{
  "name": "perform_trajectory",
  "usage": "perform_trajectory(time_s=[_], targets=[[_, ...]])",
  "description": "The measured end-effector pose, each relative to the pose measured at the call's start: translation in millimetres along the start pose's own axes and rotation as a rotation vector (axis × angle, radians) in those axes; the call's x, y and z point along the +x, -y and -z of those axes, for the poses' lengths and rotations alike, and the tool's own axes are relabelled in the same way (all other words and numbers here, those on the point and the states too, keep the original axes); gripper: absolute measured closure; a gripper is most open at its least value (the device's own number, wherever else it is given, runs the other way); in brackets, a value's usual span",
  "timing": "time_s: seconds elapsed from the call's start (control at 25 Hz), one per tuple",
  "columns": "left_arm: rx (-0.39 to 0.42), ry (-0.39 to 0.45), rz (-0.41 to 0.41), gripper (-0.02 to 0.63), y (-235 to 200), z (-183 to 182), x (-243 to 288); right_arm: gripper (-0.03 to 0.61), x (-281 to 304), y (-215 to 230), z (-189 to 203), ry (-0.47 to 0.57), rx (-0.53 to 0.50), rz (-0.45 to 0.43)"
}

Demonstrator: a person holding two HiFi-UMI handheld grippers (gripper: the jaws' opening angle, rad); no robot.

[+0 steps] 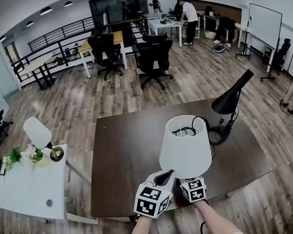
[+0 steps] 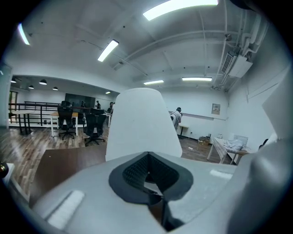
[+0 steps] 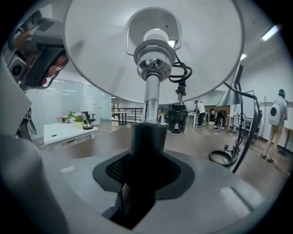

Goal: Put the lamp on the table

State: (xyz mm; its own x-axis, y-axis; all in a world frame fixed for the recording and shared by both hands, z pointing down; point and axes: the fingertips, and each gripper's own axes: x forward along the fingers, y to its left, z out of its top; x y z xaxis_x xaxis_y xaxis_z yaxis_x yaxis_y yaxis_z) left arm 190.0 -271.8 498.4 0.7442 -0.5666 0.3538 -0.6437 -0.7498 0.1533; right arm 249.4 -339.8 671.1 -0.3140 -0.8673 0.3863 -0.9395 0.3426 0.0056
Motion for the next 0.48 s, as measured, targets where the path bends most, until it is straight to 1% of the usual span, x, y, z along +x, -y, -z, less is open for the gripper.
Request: perform_trajectory(time_s=[0.12,0.24,0.28,0.4,0.48], targets=[[-0.002,-0.016,-0.028,0.612,-15.0,2.5,0.0,0.419,16.3,-9.6,-0.6,-0.004,-0.006,-0.038],[0.004,-0.041,-0.026,0.612,-29.3,2.9,1.9,0.419,29.9,-18.0,-0.4,-0.013,0.012,-0.051],[0.021,-0.056,-0.021,0.612,-34.6,2.3,3.9,0.420,34.8,-19.3,-0.9,-0.016,0.021,-0.046],[0.119,-0.122,0.012,0.612,-50.1,-0.8,10.6,0.417,47.2,-19.2,-3.1,-0.022,0.047,-0.016],[0.142,-0.142,0.037,0.612,-59.0,-0.7,11.1,0.419,54.2,-22.2,-4.1,-0.022,0.059,-0.001]])
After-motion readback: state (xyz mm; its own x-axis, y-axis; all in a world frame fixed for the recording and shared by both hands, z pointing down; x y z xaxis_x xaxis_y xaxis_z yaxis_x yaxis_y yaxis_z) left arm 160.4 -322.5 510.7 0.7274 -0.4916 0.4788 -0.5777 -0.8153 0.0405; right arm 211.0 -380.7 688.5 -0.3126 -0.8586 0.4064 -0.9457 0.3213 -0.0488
